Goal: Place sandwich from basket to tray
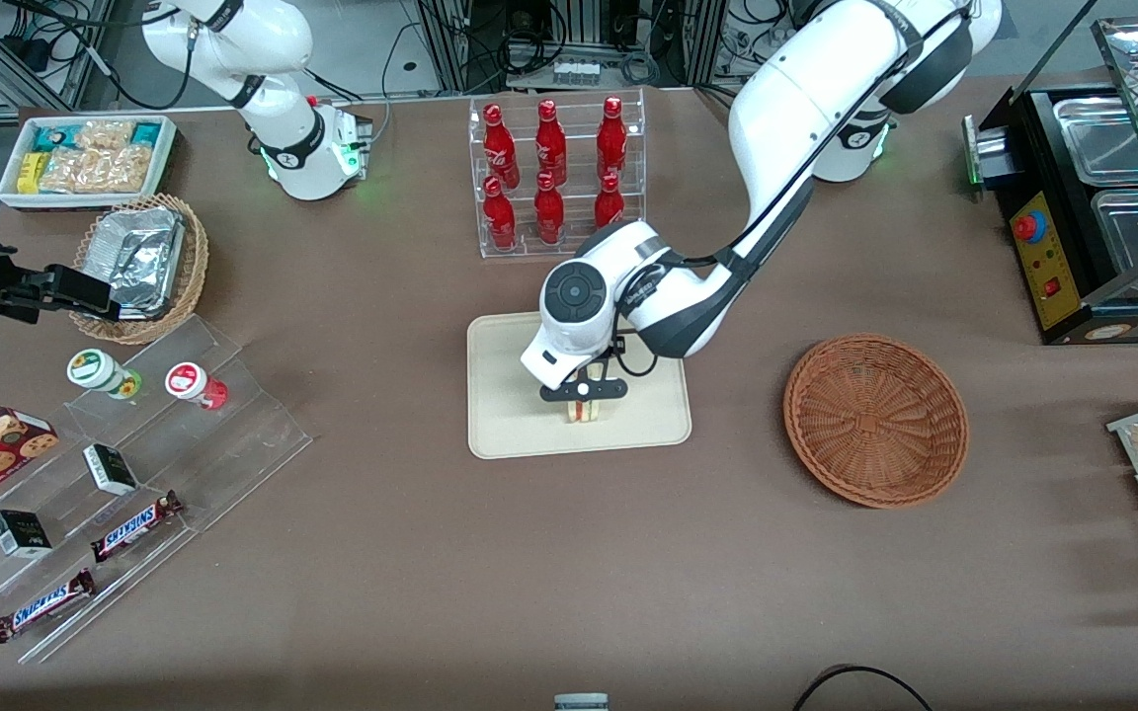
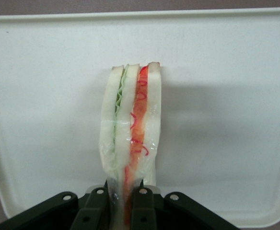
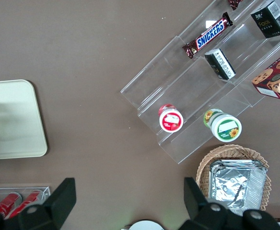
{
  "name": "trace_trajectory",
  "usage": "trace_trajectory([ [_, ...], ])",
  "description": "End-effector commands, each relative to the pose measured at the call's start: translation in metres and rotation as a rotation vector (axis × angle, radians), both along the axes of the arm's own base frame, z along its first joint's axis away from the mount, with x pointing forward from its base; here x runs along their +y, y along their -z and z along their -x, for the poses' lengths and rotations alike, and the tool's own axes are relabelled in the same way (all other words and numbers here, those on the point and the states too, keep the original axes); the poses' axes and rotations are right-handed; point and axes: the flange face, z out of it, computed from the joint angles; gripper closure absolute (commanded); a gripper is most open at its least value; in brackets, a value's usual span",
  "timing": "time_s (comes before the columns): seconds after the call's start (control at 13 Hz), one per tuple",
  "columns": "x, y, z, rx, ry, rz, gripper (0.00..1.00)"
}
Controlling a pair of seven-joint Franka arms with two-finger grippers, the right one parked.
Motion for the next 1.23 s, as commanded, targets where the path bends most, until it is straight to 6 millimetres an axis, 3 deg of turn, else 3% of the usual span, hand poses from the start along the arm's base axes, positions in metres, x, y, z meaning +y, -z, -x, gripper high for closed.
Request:
trace_trajectory([
  [0.0,-0.008,0.004,-0.002,-0.022,-0.005,-0.011,0.67],
  [0.08,-0.008,0.004,-0.002,-0.033,0.007,-0.018,0.01],
  [0.46,0.006,-0.029,-0.009,-0.042,-0.004,-0.069,0.0],
  [0.62,0.022,-0.067,-0.02,-0.064,-0.026,-0.075,0.0],
  [0.92,0.082,-0.163,-0.042,-0.083,-0.11,-0.106,0.0],
  [1.15,0.168,-0.226,-0.06,-0.026,-0.075,-0.104,0.0],
])
